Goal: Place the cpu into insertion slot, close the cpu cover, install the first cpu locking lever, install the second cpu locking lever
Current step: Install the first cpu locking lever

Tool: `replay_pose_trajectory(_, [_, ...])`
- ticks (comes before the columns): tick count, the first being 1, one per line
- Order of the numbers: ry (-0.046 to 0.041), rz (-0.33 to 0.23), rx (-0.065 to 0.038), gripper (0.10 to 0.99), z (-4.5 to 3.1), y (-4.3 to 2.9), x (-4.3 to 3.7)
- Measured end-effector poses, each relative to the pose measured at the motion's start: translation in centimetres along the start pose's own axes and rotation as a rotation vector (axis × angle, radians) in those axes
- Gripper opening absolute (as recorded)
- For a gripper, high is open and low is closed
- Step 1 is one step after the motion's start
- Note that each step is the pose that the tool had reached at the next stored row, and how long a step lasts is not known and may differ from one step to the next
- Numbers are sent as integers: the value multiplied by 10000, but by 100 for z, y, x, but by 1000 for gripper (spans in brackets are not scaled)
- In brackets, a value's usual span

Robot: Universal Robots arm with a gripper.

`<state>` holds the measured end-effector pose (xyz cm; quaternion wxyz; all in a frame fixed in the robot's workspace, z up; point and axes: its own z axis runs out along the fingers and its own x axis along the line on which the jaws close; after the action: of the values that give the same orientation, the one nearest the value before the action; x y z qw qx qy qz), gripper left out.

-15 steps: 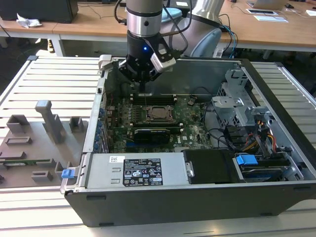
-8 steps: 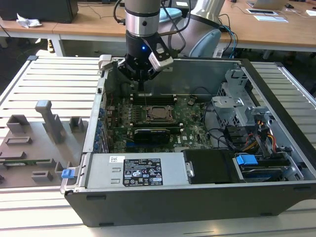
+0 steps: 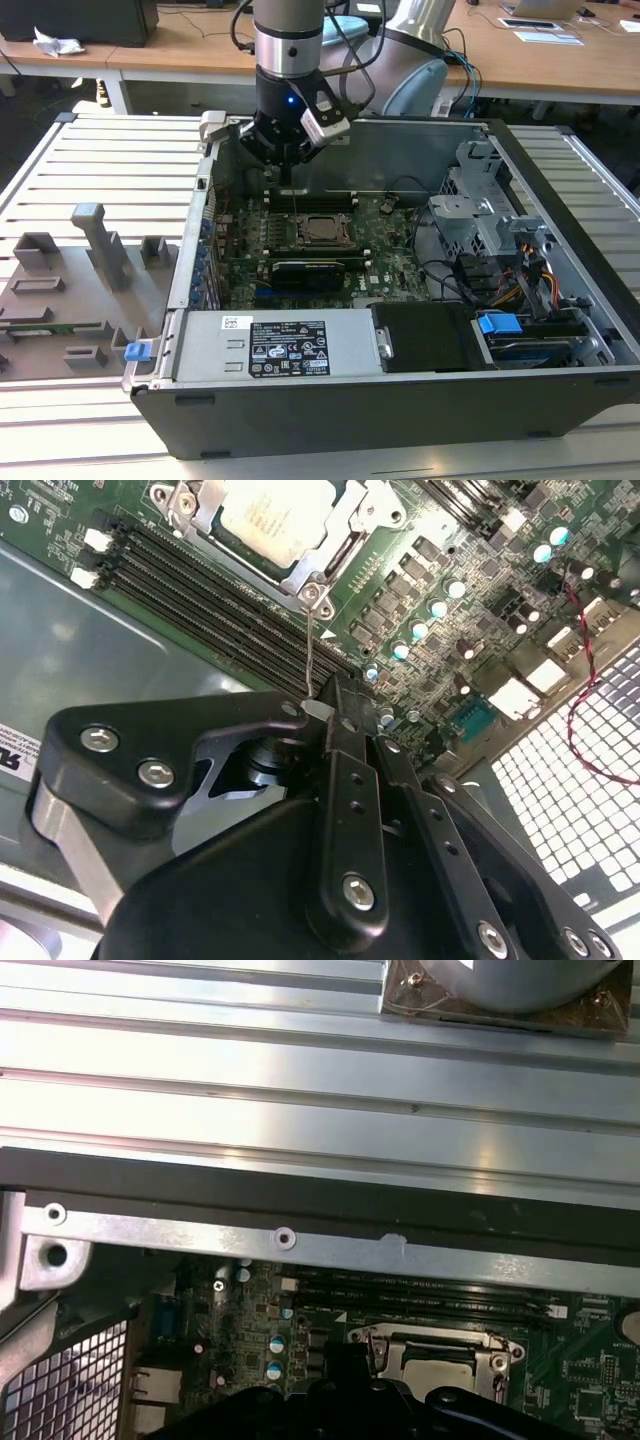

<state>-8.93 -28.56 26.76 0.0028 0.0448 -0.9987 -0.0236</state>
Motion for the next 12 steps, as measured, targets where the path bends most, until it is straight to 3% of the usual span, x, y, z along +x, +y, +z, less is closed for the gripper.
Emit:
replay_pose_trajectory(9, [0, 0, 1, 106, 39, 0, -42])
replay_pose_trajectory(11, [1, 0, 2, 106, 80, -10, -139])
replay_pose_trajectory(12, [2, 0, 2, 106, 86, -11, -148])
